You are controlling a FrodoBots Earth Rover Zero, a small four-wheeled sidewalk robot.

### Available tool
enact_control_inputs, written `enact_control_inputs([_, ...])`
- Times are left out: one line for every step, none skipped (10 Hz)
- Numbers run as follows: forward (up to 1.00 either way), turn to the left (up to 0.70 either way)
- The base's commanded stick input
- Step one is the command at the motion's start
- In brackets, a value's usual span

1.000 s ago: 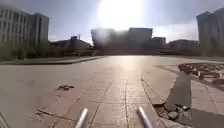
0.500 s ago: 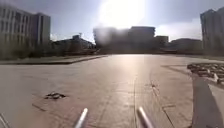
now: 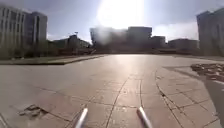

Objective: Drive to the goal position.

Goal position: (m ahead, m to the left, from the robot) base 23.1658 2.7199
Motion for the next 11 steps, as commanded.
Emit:
enact_control_inputs([1.00, -0.36])
enact_control_inputs([1.00, -0.15])
enact_control_inputs([1.00, -0.02])
enact_control_inputs([1.00, -0.02])
enact_control_inputs([1.00, -0.02])
enact_control_inputs([1.00, -0.02])
enact_control_inputs([1.00, -0.02])
enact_control_inputs([1.00, -0.02])
enact_control_inputs([1.00, -0.02])
enact_control_inputs([1.00, -0.02])
enact_control_inputs([1.00, -0.02])
